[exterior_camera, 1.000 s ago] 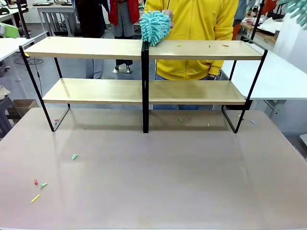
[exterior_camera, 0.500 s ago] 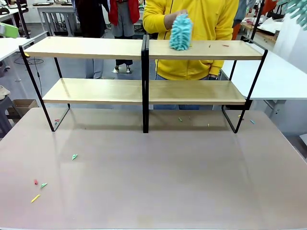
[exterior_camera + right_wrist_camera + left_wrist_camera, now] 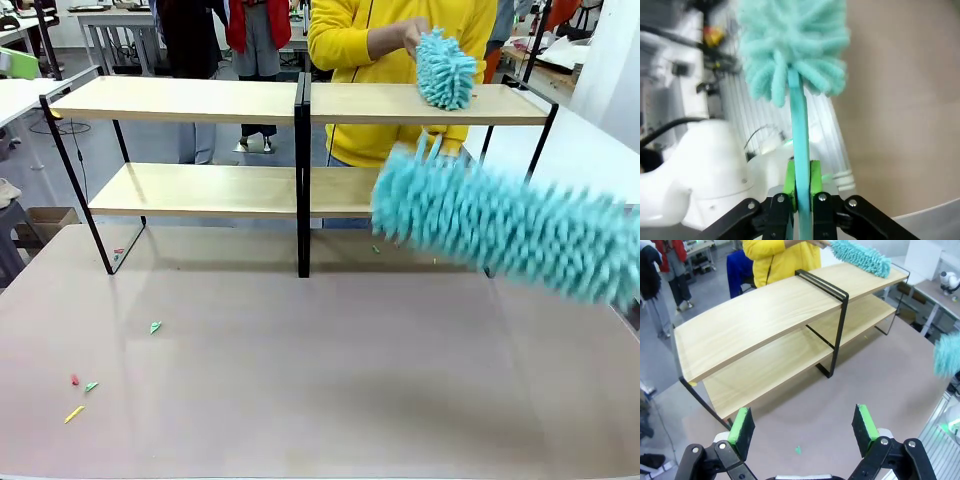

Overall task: Clean the shelves.
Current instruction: Clean another randomly selected level of the Shelf with the Duster.

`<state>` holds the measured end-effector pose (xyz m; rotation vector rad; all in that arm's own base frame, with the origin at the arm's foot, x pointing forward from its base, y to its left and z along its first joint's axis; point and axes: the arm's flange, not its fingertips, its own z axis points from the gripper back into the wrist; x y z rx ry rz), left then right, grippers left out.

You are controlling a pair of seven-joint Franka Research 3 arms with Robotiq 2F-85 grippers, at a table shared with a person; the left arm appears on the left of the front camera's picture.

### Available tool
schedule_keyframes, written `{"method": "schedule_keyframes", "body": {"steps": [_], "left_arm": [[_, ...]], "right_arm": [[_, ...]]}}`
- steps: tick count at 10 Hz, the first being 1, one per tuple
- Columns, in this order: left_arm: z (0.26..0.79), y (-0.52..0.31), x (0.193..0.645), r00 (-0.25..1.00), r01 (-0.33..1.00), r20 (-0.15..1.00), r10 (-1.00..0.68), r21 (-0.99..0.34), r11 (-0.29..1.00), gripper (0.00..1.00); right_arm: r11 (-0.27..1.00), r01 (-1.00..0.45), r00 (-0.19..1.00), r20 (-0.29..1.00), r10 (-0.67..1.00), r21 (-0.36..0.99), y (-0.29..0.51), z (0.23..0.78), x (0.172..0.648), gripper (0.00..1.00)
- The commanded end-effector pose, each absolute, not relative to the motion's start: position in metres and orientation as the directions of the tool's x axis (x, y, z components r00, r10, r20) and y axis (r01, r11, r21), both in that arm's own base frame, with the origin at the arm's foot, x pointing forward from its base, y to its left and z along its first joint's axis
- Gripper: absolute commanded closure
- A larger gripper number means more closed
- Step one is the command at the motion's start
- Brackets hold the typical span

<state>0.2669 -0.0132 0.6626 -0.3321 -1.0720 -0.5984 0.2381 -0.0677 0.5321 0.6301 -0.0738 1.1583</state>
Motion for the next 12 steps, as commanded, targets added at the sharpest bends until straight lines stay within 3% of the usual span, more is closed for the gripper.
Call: {"method": "schedule_keyframes", "body": {"steps": [1,2,3,5,10,12], "left_arm": [[0.663,-0.015,0.266,0.347,0.593,0.891,-0.291,0.032,0.805,0.0],[0.663,-0.015,0.266,0.347,0.593,0.891,-0.291,0.032,0.805,0.0],[0.663,-0.015,0.266,0.347,0.593,0.891,-0.291,0.032,0.805,0.0],[0.663,-0.015,0.266,0.347,0.593,0.891,-0.291,0.032,0.805,0.0],[0.663,-0.015,0.266,0.347,0.593,0.891,-0.291,0.032,0.805,0.0],[0.663,-0.015,0.266,0.347,0.593,0.891,-0.291,0.032,0.805,0.0]], "right_arm": [[0.227,-0.914,0.325,0.27,0.906,0.337,-0.067,0.555,0.241,0.88],[0.25,-0.87,0.419,0.369,0.83,0.425,-0.068,0.532,0.238,0.88],[0.25,-0.87,0.419,0.369,0.83,0.425,-0.068,0.532,0.238,0.88],[0.283,-0.857,0.398,0.203,0.895,0.431,-0.043,0.517,0.246,0.88],[0.602,-0.766,0.63,0.077,0.773,0.225,0.061,0.436,0.319,0.88],[0.562,-0.791,0.606,0.183,0.774,0.241,0.073,0.444,0.309,0.88]]}}
